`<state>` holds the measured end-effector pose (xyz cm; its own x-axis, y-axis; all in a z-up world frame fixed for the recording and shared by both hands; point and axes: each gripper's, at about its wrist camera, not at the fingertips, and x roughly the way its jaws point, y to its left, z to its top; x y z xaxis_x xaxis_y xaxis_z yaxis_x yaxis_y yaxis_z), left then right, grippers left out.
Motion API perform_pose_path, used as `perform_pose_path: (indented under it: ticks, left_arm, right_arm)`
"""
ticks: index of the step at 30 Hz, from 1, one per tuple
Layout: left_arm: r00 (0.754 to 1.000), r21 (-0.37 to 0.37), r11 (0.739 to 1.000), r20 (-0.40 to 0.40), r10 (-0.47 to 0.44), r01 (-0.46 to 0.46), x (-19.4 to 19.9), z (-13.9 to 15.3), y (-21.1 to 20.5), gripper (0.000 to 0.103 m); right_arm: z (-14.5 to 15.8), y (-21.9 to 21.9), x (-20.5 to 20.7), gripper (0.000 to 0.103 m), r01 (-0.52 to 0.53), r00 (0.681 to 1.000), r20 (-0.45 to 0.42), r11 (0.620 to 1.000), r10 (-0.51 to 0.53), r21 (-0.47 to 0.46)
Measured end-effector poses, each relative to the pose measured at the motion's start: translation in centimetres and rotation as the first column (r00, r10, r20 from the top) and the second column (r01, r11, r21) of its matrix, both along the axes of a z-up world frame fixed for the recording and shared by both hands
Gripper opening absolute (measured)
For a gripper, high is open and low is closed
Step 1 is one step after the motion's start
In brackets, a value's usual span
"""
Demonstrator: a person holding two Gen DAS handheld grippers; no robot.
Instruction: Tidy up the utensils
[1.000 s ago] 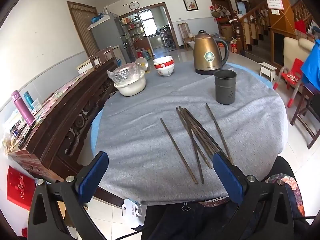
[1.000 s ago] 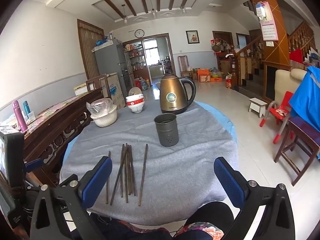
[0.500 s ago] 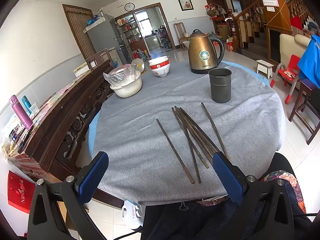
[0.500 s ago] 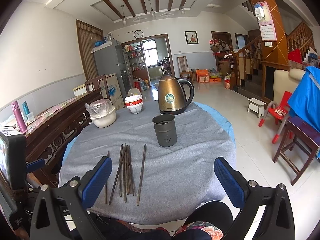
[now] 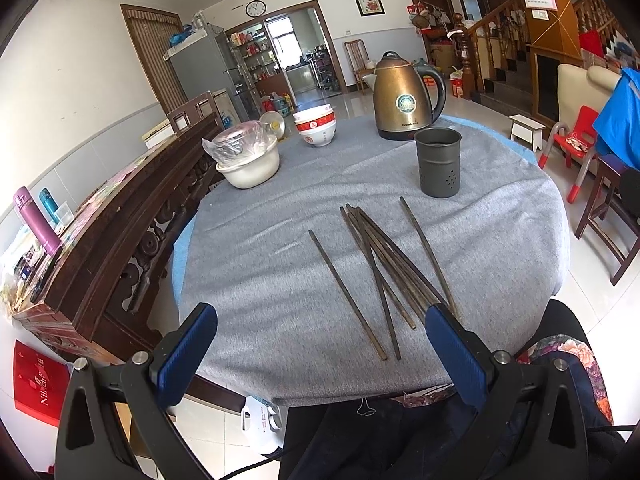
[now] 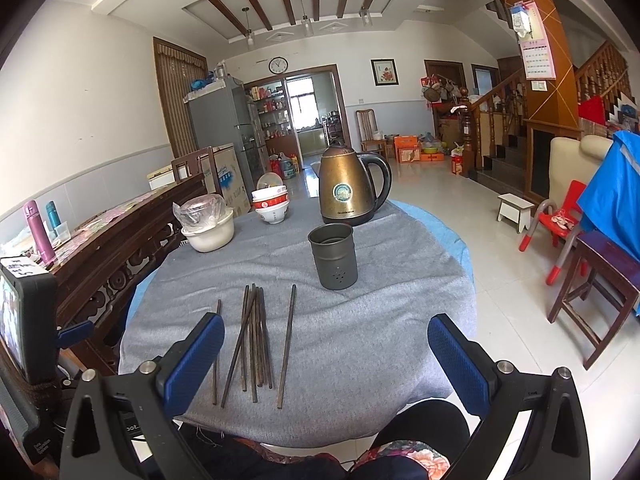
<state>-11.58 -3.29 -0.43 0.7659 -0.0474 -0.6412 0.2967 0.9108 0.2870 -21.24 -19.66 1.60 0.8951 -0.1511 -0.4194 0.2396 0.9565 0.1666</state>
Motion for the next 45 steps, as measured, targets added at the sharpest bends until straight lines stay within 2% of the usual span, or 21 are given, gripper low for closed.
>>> perform_pose_path:
  ticks: [3,14,15,18,23,26,30,32,34,36,38,40,41,42,45]
  left_arm:
    - [1.0,0.001,1.0,-0.01,-0.002,0.002,0.1,-0.3,0.0,0.103]
    - [0.998,0.011,1.0,-0.061,-0.006,0.006,1.7,-1.7,-0.6,0.103]
    - [0.998,0.012,1.0,-0.067,-0.004,0.005,1.9,-1.9,-0.6,0.103]
    - [0.997,0.016,1.0,-0.082,-0.001,0.002,2.6,-2.4,-0.8,0.103]
    - [0.992,0.018,1.0,-0.125,0.012,-0.01,4.6,-3.6,-0.7,0.103]
    - [0.983,-0.016,0.999,-0.18,0.033,-0.037,6.9,-4.2,0.3,0.103]
    - [0.954,-0.106,0.988,-0.29,0.078,-0.113,11.2,-5.1,2.6,0.103]
    - [0.933,-0.144,0.977,-0.346,0.099,-0.157,13.7,-5.6,3.8,0.103]
    - [0.917,-0.171,0.968,-0.386,0.106,-0.184,15.5,-6.2,4.4,0.103]
    - [0.894,-0.202,0.957,-0.435,0.104,-0.21,17.6,-6.8,4.9,0.1]
    - [0.87,-0.221,0.946,-0.481,0.105,-0.237,19.6,-7.7,5.1,0.088]
    - [0.842,-0.224,0.937,-0.527,0.114,-0.267,21.6,-8.7,5.3,0.077]
    - [0.827,-0.228,0.932,-0.551,0.115,-0.282,22.6,-9.2,5.4,0.072]
    - [0.811,-0.234,0.927,-0.574,0.111,-0.293,23.6,-9.6,5.5,0.07]
    - [0.762,-0.247,0.908,-0.638,0.11,-0.337,26.3,-10.9,5.7,0.063]
  right_arm:
    - [-0.3,0.2,0.6,0.103,-0.003,0.999,-0.047,1.0,0.004,0.011]
    - [-0.9,-0.4,2.6,0.103,0.0,0.992,-0.125,0.999,0.005,0.041]
    - [-1.0,-0.5,2.6,0.103,-0.001,0.994,-0.113,0.997,0.009,0.072]
    - [-1.6,-0.7,3.5,0.103,-0.001,0.992,-0.126,0.997,0.012,0.081]
    - [-2.8,-1.0,5.9,0.103,-0.019,0.985,-0.167,0.996,0.033,0.085]
    - [-3.6,-1.5,8.3,0.103,-0.043,0.979,-0.194,0.992,0.066,0.122]
    - [-5.0,-2.3,13.1,0.1,-0.078,0.966,-0.226,0.977,0.124,0.199]
    - [-5.7,-2.4,15.9,0.09,-0.105,0.954,-0.253,0.972,0.159,0.212]
    - [-6.6,-2.2,18.7,0.075,-0.131,0.939,-0.284,0.967,0.191,0.218]
    - [-7.7,-1.9,21.4,0.067,-0.156,0.919,-0.32,0.959,0.229,0.237]
    - [-9.2,-1.6,24.0,0.061,-0.17,0.896,-0.367,0.957,0.249,0.235]
    - [-10.9,-1.2,26.6,0.047,-0.182,0.868,-0.42,0.956,0.266,0.229]
    - [-11.7,-1.2,27.5,0.043,-0.187,0.853,-0.444,0.955,0.275,0.232]
    - [-12.4,-1.1,28.6,0.039,-0.191,0.839,-0.463,0.952,0.285,0.24]
    - [-14.1,-0.7,31.2,0.04,-0.189,0.804,-0.519,0.952,0.29,0.239]
